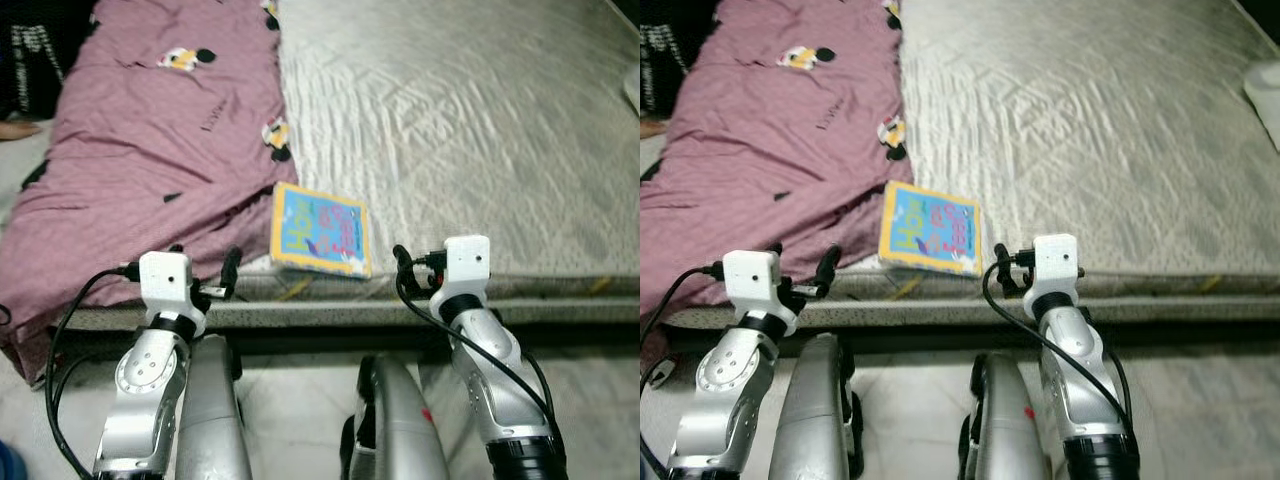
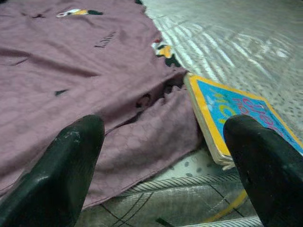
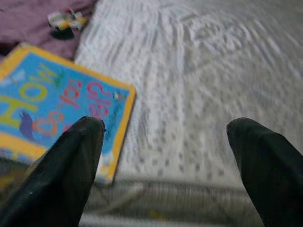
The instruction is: Clean up the room
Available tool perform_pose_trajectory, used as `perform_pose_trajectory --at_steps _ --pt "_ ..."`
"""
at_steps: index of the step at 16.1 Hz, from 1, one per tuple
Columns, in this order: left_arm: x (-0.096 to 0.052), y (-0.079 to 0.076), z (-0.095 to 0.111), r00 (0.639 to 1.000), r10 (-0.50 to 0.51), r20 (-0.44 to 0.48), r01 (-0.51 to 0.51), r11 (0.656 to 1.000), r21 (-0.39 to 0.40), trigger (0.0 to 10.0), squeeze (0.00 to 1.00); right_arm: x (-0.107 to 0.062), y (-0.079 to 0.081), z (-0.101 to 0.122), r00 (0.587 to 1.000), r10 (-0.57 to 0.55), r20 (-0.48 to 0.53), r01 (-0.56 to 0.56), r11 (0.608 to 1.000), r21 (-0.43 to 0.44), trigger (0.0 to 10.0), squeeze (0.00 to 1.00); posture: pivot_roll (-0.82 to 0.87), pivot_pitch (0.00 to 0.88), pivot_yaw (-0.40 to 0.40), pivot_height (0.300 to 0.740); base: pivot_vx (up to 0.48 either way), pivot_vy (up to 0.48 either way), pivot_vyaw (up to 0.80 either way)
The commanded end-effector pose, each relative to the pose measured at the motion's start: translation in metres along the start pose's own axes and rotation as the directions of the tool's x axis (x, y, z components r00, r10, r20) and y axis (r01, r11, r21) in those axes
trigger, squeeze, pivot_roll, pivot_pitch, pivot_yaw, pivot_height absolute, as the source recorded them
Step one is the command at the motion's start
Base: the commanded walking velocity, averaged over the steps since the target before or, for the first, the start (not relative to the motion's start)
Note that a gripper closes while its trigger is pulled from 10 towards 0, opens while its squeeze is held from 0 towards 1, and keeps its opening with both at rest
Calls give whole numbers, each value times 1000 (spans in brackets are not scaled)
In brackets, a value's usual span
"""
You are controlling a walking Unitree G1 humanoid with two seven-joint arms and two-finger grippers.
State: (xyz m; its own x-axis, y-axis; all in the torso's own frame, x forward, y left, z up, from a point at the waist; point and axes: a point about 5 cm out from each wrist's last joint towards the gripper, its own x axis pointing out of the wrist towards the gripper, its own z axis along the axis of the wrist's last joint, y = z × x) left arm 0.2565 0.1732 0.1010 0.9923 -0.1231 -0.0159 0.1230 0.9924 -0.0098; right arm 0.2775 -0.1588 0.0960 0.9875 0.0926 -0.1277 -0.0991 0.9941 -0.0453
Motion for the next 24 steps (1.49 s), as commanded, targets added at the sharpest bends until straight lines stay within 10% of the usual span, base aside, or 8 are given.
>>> perform_pose_trajectory --at_steps 1,24 --pt "0 1 -1 1000 -13 -9 13 1000 0 10000 0 -2 -4 0 1000 -23 -4 23 1000 1 10000 0 31 195 -68 548 0 0 0" --pt "0 7 -6 998 41 -37 -42 999 -10 10000 0 0 -3 0 1000 -8 -4 8 1000 -12 10000 0 36 198 -71 548 213 0 0"
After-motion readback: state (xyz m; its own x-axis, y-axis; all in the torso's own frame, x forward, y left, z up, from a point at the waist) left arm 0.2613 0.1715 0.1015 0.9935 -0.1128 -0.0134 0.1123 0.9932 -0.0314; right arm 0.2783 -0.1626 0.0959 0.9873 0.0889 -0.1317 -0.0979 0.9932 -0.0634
